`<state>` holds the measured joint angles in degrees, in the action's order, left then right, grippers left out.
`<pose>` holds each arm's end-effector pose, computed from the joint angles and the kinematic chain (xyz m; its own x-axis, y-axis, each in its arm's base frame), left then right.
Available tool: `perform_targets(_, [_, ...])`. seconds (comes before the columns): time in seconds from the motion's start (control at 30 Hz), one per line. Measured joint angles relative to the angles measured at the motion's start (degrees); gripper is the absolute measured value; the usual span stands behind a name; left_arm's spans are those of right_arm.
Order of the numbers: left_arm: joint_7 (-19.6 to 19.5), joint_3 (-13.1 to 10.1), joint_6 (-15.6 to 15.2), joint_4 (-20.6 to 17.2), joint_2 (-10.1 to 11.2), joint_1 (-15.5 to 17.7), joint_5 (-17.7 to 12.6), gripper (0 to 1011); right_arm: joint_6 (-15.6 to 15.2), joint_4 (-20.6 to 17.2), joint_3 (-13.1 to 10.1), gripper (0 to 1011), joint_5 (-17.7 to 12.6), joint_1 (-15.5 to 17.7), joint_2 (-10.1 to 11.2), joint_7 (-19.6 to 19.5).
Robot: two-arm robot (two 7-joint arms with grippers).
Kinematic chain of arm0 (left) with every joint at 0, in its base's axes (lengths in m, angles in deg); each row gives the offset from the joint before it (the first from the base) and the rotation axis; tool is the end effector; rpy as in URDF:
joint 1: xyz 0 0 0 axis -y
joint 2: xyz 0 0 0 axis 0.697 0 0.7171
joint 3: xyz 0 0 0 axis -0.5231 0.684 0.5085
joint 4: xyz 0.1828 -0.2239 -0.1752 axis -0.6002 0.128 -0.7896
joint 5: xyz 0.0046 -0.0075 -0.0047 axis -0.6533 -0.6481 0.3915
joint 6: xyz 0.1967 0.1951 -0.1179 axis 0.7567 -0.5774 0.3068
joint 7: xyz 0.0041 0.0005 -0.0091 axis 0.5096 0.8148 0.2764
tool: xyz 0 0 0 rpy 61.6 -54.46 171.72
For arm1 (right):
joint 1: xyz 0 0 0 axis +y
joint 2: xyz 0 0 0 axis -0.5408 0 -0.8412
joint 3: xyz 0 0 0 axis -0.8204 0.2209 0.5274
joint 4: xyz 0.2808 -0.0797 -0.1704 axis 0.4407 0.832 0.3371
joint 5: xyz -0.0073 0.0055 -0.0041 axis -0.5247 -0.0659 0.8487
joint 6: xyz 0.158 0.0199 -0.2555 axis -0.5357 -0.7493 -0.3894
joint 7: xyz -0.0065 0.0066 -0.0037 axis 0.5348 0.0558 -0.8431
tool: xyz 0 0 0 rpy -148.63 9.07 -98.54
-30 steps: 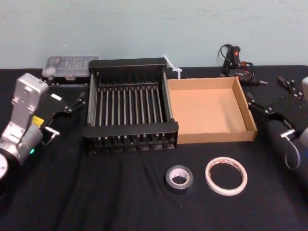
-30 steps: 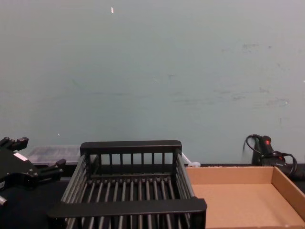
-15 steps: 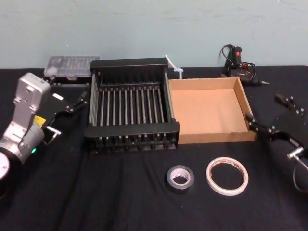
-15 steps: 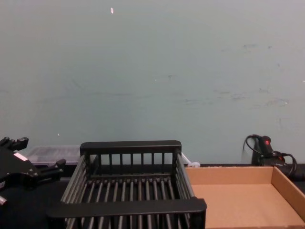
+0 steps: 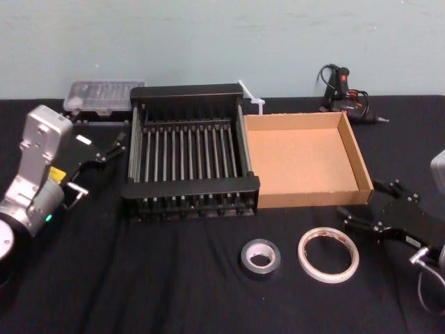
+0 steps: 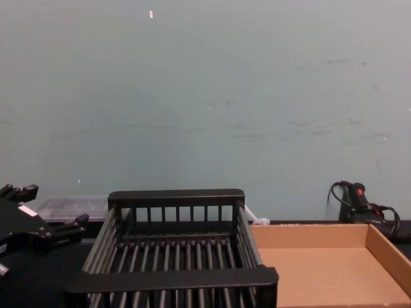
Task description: Pick up the white tape and place it into the black box , Pick up the silver tape and place it into the brown box.
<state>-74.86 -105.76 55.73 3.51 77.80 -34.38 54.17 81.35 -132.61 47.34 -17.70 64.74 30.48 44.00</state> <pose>0.3586 0.1119 -0.3395 0.2924 0.8803 0.3737 -0.9552 0.2874 0.0704 0.2668 -0.1300 -0.3027 0.5864 -0.7965 0.1471 0.7890 0.5206 -0.3263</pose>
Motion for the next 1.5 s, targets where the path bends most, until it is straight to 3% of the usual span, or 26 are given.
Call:
perform_targets(0.7, [0.0,0.0,0.0,0.0,0.0,0.0,0.0,1001,-8.6,2.9,1.4,1002,1.6,-1.8,-2.0,5.0])
perform_targets(1.5, [0.0,0.0,0.0,0.0,0.0,0.0,0.0,1001,-11.1,6.3,1.7,1002,5.2,-3.8,-5.5,7.1])
